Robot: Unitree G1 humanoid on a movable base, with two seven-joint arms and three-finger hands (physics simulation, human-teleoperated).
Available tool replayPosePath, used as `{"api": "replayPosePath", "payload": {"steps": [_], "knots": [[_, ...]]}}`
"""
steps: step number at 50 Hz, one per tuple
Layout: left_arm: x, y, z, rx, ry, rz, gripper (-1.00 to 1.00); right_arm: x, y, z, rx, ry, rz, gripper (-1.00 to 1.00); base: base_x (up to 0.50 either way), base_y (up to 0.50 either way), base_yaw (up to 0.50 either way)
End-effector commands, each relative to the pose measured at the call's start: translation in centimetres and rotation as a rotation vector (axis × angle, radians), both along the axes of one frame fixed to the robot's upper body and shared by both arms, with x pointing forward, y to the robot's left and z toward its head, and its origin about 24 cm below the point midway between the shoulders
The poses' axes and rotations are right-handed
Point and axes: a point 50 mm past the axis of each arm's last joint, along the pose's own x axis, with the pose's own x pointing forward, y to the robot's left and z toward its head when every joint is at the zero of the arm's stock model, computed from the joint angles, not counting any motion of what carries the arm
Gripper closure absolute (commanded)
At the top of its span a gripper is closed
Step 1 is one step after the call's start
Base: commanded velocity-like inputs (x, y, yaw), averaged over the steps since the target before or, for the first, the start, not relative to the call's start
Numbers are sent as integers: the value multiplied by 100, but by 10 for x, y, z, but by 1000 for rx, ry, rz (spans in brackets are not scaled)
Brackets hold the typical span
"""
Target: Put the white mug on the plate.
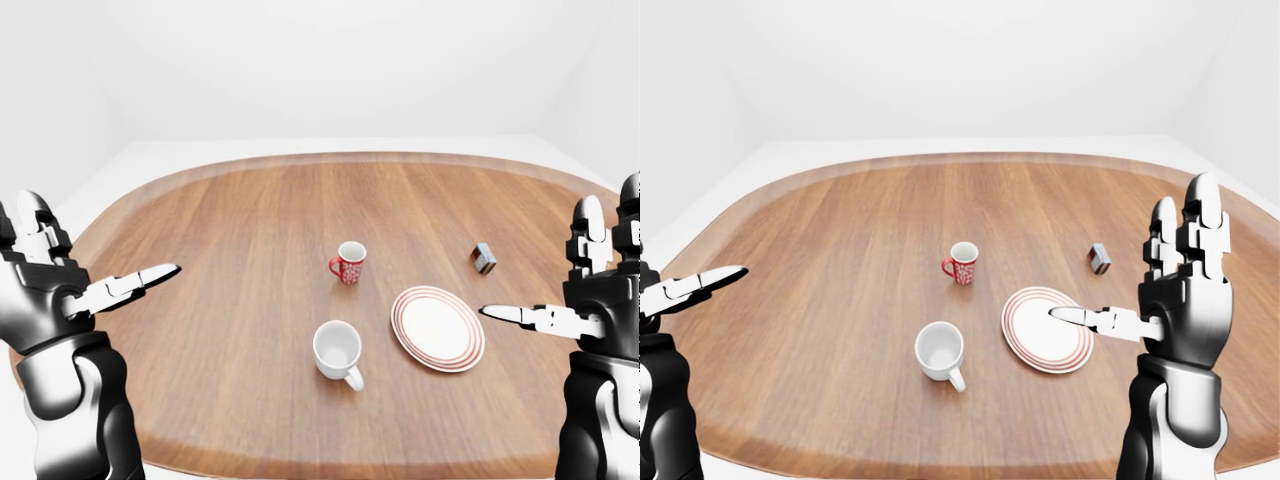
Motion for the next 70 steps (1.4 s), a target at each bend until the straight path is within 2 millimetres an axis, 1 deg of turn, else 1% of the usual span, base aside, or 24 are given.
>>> {"api": "replayPosePath", "payload": {"steps": [1, 9, 15, 20, 21, 23, 28, 31, 34, 36, 38, 43, 44, 46, 50, 52, 54, 55, 58, 61, 66, 67, 68, 70], "knots": [[1, -1, 0, 2, 2, -4, -100, 2, 0, -3, 7, 12, -6, -100, 0, 0, 0], [0, -2, 0, 2, 2, -3, -100, 7, 9, 0, -39, 14, 19, -100, 0, 0, 0], [1, -2, -1, 4, 3, -5, -100, 12, 21, 16, -113, -39, 62, -100, 0, 0, 0], [1, -2, -1, 4, 8, -3, -100, 17, 46, 48, -284, -163, 131, -100, 0, 0, 0], [0, -2, 0, 6, 0, -2, -100, 20, 57, 63, -377, -217, 152, -100, 0, 0, 0], [0, -2, 1, 5, -2, -2, -100, 24, 67, 70, -472, -232, 171, -100, 0, 0, 0], [1, -2, 1, 7, -1, -3, -100, 45, 100, 78, -771, -190, 234, -100, 0, 0, 0], [0, -2, 2, 9, -5, -3, -100, 60, 119, 94, -1045, -146, 264, -100, 0, 0, 0], [1, -1, 1, 8, -1, -2, -100, 71, 129, 114, -1165, -129, 246, -100, 0, 0, 0], [1, -1, 1, 7, 0, -3, -100, 79, 133, 121, -1171, -124, 213, -100, 0, 0, 0], [1, -2, 1, 9, -3, -4, -100, 97, 137, 121, -1192, -59, 199, -100, 0, 0, 0], [2, 0, 1, 6, -2, 1, -100, 123, 149, 125, -1181, 13, 218, -100, 0, 0, 0], [2, 0, 2, 5, -3, 2, -100, 128, 151, 125, -1185, 28, 219, -100, 0, 0, 0], [1, 0, 2, 5, -6, 2, -100, 141, 154, 111, -1262, 127, 197, -100, 0, 0, 0], [1, 2, 2, 0, -7, 6, -100, 160, 151, 106, -1297, 235, 140, -100, 0, 0, 0], [1, 2, 2, -2, -8, 6, -100, 163, 149, 104, -1301, 262, 120, -100, 0, 0, 0], [2, 2, 2, -3, -5, 6, -100, 172, 150, 95, -1326, 328, 124, -100, 0, 0, 0], [1, 3, 3, -2, -12, 7, -100, 180, 149, 84, -1378, 401, 102, -100, 0, 0, 0], [1, 4, 4, -4, -13, 9, -100, 187, 145, 65, -1412, 495, 88, -100, 0, 0, 0], [2, 2, 3, -3, -8, 7, -100, 186, 146, 49, -1440, 541, 84, -100, 0, 0, 0], [1, 2, 3, -2, -13, 8, -100, 172, 147, 25, -1474, 555, 68, -100, 0, 0, 0], [0, 3, 4, -2, -14, 8, -100, 170, 147, 15, -1494, 574, 90, -100, 0, 0, 0], [0, 3, 4, -2, -14, 8, -100, 169, 147, 15, -1496, 572, 91, -100, 0, 0, 0], [0, 3, 4, -2, -15, 8, -100, 165, 151, 2, -1533, 577, 145, -100, 0, 0, 0]]}}
